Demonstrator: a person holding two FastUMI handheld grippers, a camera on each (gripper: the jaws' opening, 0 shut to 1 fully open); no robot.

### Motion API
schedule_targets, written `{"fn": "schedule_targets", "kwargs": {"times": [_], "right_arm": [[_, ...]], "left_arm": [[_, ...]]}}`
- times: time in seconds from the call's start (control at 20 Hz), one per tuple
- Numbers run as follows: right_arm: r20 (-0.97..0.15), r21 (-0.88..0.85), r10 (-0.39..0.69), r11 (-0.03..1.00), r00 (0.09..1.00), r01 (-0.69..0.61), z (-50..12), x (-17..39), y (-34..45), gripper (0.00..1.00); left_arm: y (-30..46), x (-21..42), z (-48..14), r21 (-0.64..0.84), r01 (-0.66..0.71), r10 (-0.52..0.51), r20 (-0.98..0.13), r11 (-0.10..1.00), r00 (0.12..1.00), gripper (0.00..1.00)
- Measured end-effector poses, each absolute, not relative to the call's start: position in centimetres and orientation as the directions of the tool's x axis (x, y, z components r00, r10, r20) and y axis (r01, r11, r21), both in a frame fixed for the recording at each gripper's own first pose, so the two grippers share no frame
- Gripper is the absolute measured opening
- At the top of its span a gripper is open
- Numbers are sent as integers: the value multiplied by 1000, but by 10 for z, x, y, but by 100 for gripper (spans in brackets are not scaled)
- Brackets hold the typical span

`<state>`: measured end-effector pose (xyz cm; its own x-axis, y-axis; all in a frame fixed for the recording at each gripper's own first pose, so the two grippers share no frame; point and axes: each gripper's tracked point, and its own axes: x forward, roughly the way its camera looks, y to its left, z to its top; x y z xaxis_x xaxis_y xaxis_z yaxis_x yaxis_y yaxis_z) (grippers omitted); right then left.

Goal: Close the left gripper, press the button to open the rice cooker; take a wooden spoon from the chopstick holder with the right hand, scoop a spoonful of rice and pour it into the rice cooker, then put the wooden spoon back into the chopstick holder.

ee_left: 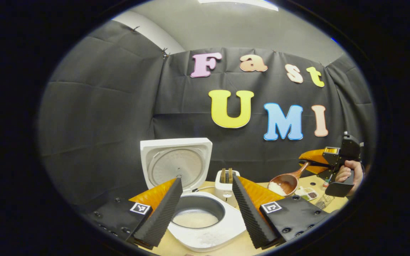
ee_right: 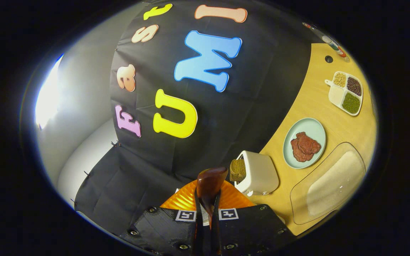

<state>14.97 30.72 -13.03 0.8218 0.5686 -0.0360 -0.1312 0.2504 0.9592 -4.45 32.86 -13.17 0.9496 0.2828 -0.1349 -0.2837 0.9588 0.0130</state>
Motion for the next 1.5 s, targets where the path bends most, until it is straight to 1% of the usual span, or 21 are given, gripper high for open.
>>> {"fn": "schedule_targets", "kwargs": {"times": [0.15,0.2,0.3,0.35,0.4,0.5,0.75,0.8,0.95,1.05,1.15,1.2,1.35,1.4,1.5], "right_arm": [[-35,960,592,243,805,-137,-129,156,332,8],[-34,960,599,243,800,-141,-129,158,340,9],[-33,958,616,243,787,-150,-127,160,357,9],[-32,957,624,244,781,-155,-128,161,367,9],[-34,956,634,246,773,-160,-128,164,375,9],[-40,952,651,254,758,-169,-129,169,392,8],[-73,936,687,297,723,-188,-141,177,432,8],[-81,931,690,309,719,-192,-144,178,438,9],[-117,912,701,357,704,-204,-155,180,457,8],[-127,905,710,369,693,-212,-160,182,473,8],[-136,899,720,378,680,-220,-162,182,487,9],[-144,889,725,394,674,-233,-164,183,495,8],[-169,832,737,463,654,-307,-167,183,517,9],[-173,812,746,477,643,-336,-167,182,524,8],[-181,766,760,507,624,-395,-167,178,540,9]], "left_arm": [[341,-46,-141,1,-290,287,-145,957,947,97],[344,-46,-142,-3,-291,288,-146,957,946,99],[353,-49,-144,-2,-303,299,-151,953,942,97],[358,-51,-145,0,-312,308,-151,950,939,99],[362,-52,-146,-2,-319,315,-150,948,937,96],[369,-56,-147,-12,-337,331,-155,941,931,98],[373,-62,-144,-17,-345,339,-150,938,929,97],[375,-61,-143,-15,-345,339,-150,938,929,99],[378,-63,-141,-16,-345,339,-146,939,929,97],[385,-61,-139,-20,-350,344,-145,937,928,99],[392,-69,-145,-26,-361,353,-157,932,922,96],[394,-71,-147,-29,-369,360,-162,929,919,98],[396,-75,-150,-41,-385,374,-164,922,913,97],[398,-76,-153,-45,-387,375,-167,921,912,99],[399,-77,-152,-43,-389,377,-169,920,910,98]]}}
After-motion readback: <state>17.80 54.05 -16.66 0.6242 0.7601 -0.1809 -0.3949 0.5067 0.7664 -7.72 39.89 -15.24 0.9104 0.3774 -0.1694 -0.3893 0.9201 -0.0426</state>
